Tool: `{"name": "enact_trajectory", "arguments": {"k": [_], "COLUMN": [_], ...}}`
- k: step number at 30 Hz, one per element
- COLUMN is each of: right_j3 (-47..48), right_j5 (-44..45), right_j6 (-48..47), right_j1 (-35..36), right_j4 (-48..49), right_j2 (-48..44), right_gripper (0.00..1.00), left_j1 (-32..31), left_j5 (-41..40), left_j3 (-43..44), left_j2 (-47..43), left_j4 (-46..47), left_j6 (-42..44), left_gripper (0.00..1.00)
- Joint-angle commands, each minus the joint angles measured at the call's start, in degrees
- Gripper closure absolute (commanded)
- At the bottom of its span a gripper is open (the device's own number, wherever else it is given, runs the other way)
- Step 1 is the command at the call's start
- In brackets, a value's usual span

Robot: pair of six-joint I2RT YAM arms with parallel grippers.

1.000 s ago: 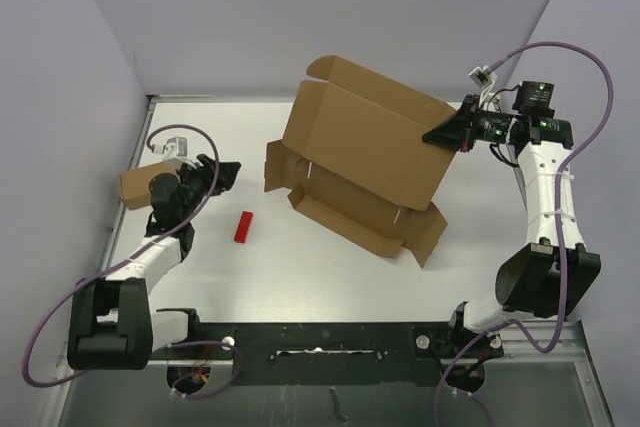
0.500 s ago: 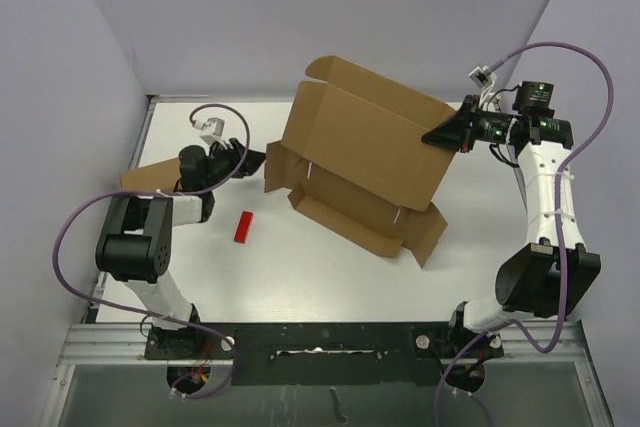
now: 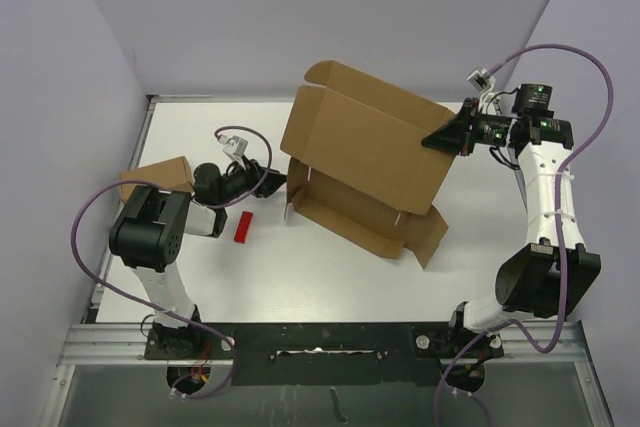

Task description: Fold the paper box

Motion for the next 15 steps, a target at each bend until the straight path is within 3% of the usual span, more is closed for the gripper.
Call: {"name": "enact_trajectory", "arguments": {"k": [1, 7, 15], "right_j3": [1.6, 2.0, 1.6], "right_j5": [-0.9, -1.4, -1.2], "right_j6": [-4.1, -5.4, -6.0], "right_j1": [0.3, 0.4, 0.4], "right_j4": [-2.5, -4.1, -4.6], "right_j2": [-1.3, -1.3, -1.4], "right_gripper": [1.0, 1.0, 1.0], "left_j1": [-1.3, -2.0, -4.5], "left_j5": [2.2, 2.3, 2.9], "left_j3": [-2.0, -3.8, -4.9], "left_j2": [0.3, -0.5, -0.4], "left_j4": [8.8, 10.4, 13.0], "left_j6": [1.4, 3.2, 8.1], "left_gripper": [0.54, 0.49, 0.36]}}
